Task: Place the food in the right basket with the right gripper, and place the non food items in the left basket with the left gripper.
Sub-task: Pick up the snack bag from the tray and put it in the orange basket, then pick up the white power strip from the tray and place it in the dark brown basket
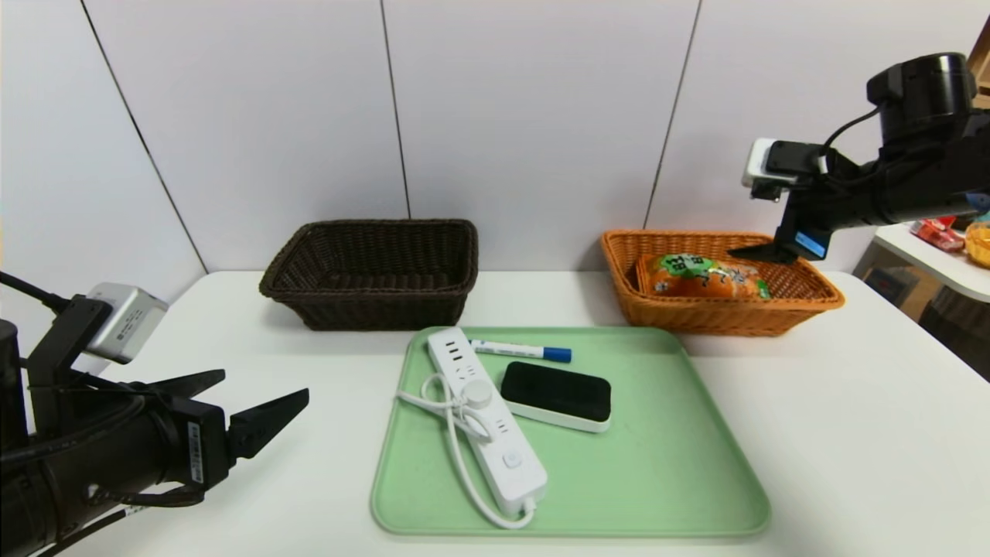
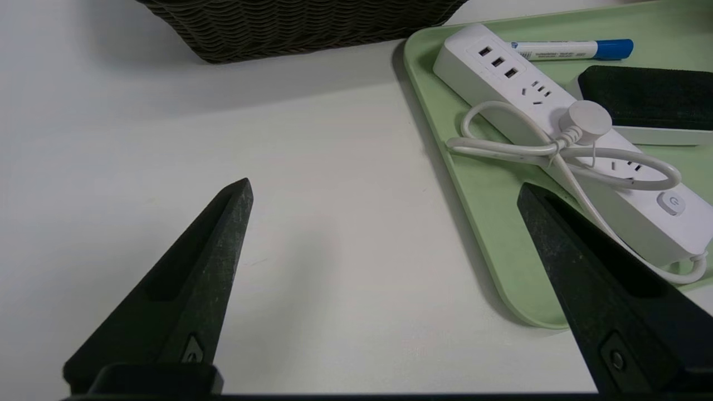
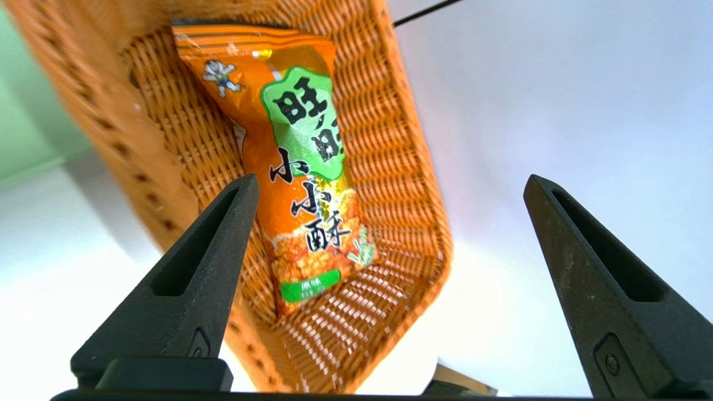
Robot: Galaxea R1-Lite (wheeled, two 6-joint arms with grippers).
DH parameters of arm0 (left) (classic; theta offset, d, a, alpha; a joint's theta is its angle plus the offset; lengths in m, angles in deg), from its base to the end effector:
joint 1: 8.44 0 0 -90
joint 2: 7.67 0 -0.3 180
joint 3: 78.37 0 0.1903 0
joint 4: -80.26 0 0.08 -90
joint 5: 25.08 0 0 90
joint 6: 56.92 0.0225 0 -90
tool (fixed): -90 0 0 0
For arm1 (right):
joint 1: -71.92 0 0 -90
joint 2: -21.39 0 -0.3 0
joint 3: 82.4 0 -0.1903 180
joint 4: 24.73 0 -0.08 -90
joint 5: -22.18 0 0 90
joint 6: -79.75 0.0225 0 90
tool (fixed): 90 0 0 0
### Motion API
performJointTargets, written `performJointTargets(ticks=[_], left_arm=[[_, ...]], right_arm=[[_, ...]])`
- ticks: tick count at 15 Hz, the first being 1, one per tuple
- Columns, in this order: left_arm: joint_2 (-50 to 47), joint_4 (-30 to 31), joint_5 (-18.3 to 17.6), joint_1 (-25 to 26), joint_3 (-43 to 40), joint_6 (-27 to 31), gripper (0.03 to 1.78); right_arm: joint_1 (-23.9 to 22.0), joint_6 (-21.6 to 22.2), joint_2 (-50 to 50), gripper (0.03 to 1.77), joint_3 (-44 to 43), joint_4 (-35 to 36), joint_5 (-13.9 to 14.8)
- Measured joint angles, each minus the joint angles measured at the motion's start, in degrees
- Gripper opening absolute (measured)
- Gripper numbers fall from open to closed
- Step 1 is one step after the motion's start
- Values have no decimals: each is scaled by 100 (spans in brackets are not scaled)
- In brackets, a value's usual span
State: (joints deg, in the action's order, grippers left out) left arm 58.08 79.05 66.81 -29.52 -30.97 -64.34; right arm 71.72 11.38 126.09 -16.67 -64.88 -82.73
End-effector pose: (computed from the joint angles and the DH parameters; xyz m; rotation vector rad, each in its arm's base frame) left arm 0.1439 -0.0547 0.1793 -0.0588 0.3568 -0.3092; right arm 0.3514 0.0046 0.2701 -1.0871 0.3138 0.5320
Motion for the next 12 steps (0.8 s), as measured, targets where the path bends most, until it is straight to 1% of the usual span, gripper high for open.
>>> performJointTargets(ticks=[3, 6, 9, 12], left_arm=[[0, 2, 6, -2, -11, 2, 169], [-10, 2, 11, -2, -35, 2, 169], [-35, 0, 11, -2, -46, 2, 169], [-60, 0, 9, -2, -49, 4, 169]], right_arm=[[163, 234, -707, 167, 245, 6, 24], [411, 727, -1339, 168, 325, 12, 278], [566, 1493, -1742, 169, 345, 4, 325], [607, 2580, -1957, 169, 340, 28, 328]])
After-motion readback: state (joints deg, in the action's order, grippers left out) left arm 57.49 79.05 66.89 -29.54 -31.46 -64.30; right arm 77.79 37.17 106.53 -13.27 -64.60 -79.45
